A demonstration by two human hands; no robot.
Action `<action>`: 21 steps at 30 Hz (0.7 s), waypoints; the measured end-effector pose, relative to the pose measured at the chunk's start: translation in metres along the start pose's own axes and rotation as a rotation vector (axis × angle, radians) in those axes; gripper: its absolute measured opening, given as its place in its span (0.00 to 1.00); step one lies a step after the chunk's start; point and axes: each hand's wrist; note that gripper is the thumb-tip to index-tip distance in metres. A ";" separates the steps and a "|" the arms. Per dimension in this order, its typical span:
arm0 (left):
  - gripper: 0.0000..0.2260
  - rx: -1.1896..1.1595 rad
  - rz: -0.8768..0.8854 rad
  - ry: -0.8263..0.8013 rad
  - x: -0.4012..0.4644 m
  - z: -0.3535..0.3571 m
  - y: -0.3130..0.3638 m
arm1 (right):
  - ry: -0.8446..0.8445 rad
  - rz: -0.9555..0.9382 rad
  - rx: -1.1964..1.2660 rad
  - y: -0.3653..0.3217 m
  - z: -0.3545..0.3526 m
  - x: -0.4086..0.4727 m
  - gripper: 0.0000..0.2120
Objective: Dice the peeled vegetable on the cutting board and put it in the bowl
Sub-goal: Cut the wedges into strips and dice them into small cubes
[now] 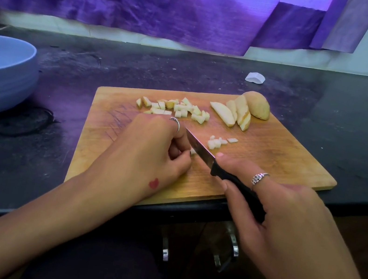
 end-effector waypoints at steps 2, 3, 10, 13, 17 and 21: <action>0.05 0.009 0.004 -0.001 0.000 0.000 0.000 | -0.027 0.018 0.001 0.001 0.001 0.003 0.15; 0.05 0.011 0.003 -0.004 0.001 0.000 0.001 | -0.044 0.022 -0.002 0.002 0.002 0.004 0.15; 0.05 -0.009 -0.020 -0.009 0.001 0.001 0.000 | -0.130 0.005 -0.072 0.001 -0.003 0.005 0.18; 0.05 -0.014 -0.027 0.000 0.001 0.002 -0.001 | -0.137 -0.006 -0.121 0.002 -0.008 0.001 0.19; 0.06 -0.016 -0.038 0.001 0.000 0.002 -0.001 | -0.181 0.001 -0.085 0.001 -0.016 -0.001 0.18; 0.05 0.008 -0.031 0.008 0.003 0.002 -0.003 | -0.070 0.014 -0.157 -0.001 -0.019 0.000 0.16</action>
Point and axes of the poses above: each hand's wrist, its own x-axis towards the middle knuckle, its own z-axis out of the palm, y = z × x, and after that the axes turned 2 degrees about y, right-handed
